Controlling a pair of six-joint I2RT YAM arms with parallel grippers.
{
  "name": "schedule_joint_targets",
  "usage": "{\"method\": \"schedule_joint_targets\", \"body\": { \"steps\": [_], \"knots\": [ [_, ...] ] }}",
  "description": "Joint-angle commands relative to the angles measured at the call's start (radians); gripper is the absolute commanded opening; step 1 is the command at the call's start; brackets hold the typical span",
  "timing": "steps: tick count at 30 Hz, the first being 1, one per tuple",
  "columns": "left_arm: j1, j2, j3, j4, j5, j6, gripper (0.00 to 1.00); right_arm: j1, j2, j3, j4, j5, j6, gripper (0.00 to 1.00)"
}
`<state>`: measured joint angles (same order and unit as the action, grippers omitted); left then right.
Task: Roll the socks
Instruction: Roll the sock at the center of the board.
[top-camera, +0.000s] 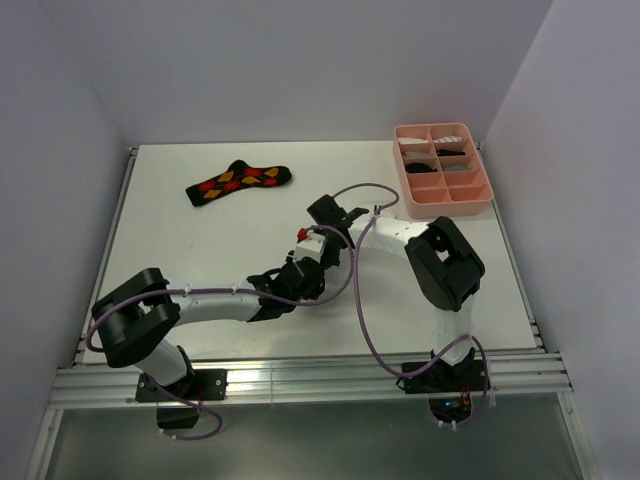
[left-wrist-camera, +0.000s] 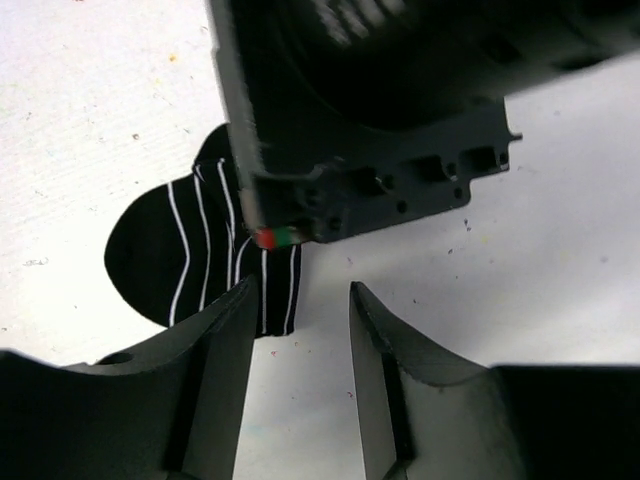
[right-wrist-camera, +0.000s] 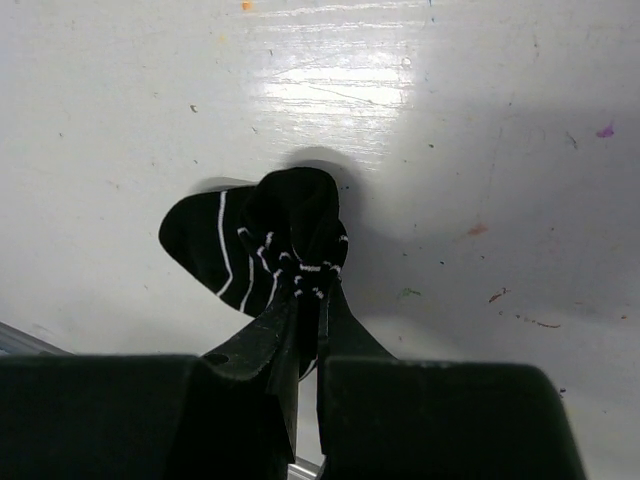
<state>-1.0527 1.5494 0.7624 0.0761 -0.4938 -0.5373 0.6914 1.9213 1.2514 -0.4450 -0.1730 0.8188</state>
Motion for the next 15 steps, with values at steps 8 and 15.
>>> {"method": "schedule_joint_targets", "body": {
  "steps": [8, 15],
  "knots": [
    [-0.061, 0.127, 0.084, -0.019, -0.158, 0.066, 0.43, 0.007, 0.036, 0.026, -0.087, 0.021, -0.003, 0.00],
    [-0.072, 0.182, 0.106, -0.058, -0.224, 0.059, 0.43, 0.005, 0.044, 0.028, -0.080, 0.004, -0.007, 0.00]
  ]
}}
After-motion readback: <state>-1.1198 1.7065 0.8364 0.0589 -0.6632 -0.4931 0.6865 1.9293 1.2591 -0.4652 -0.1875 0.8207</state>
